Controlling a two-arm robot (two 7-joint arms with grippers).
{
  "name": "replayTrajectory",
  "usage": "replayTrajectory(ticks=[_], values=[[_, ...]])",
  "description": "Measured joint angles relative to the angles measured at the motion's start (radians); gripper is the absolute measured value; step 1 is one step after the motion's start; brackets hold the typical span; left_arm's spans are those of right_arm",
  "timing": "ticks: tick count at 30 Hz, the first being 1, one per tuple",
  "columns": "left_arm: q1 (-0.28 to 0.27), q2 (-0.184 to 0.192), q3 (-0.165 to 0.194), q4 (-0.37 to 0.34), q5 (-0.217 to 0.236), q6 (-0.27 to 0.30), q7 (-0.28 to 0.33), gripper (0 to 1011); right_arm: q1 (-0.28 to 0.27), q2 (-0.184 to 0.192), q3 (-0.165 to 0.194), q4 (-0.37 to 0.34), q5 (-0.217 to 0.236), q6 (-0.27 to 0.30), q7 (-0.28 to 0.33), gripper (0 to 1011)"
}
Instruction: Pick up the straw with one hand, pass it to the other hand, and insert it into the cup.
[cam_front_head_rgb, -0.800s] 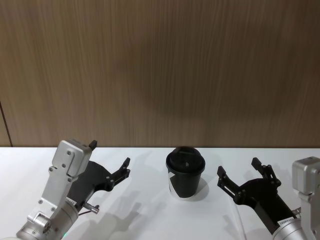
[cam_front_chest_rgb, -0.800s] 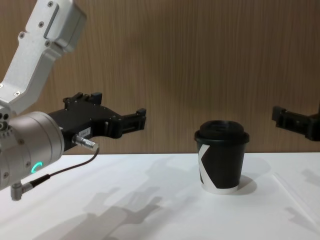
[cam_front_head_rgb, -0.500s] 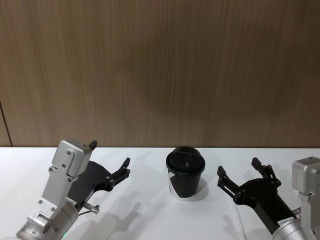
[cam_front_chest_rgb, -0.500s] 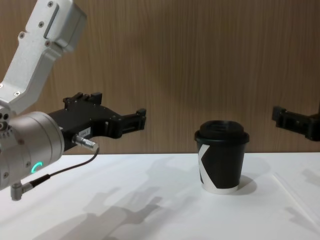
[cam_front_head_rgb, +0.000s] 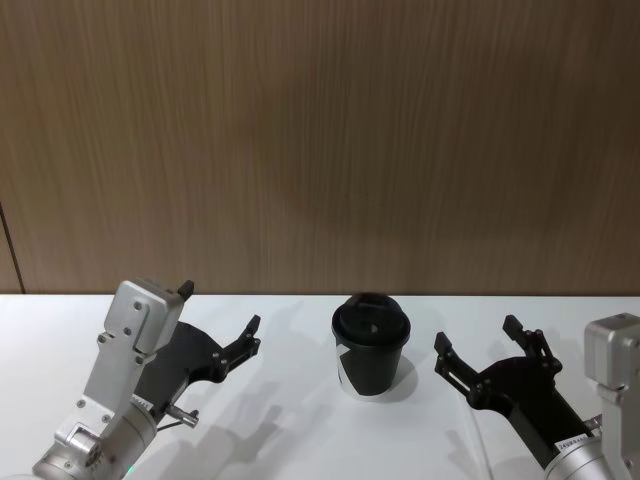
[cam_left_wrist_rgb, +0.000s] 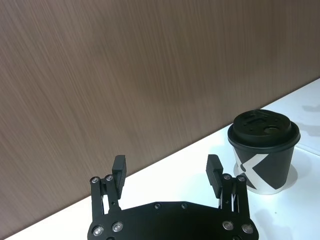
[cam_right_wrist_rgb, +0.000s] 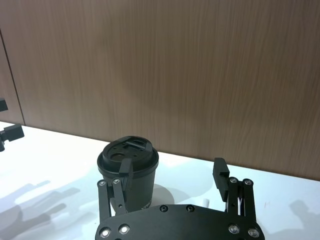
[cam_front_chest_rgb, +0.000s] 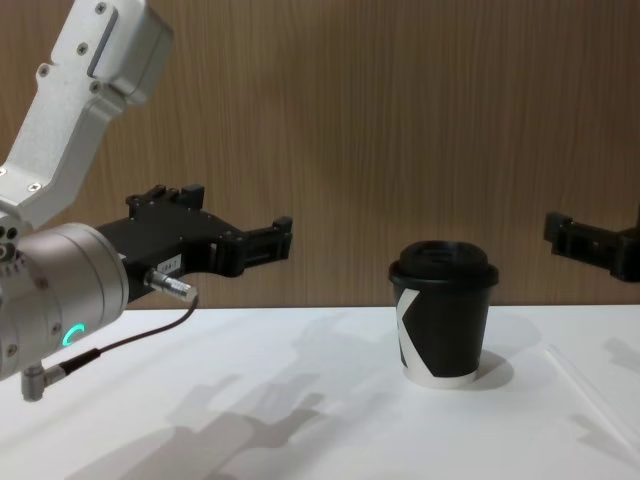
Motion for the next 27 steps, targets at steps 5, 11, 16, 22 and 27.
replayTrajectory(ticks=[5,11,16,22,27], values=[[0.0,0.0,0.0,0.0,0.0,0.0,0.0,1003,0.0,0.0,0.0,0.0,0.0,0.0,0.0,1001],[0.0,0.0,0.0,0.0,0.0,0.0,0.0,1003,0.0,0.0,0.0,0.0,0.0,0.0,0.0,1001],[0.0,0.0,0.0,0.0,0.0,0.0,0.0,1003,0.0,0.0,0.0,0.0,0.0,0.0,0.0,1001],[0.0,0.0,0.0,0.0,0.0,0.0,0.0,1003,0.0,0.0,0.0,0.0,0.0,0.0,0.0,1001],[0.0,0.0,0.0,0.0,0.0,0.0,0.0,1003,0.0,0.0,0.0,0.0,0.0,0.0,0.0,1001]])
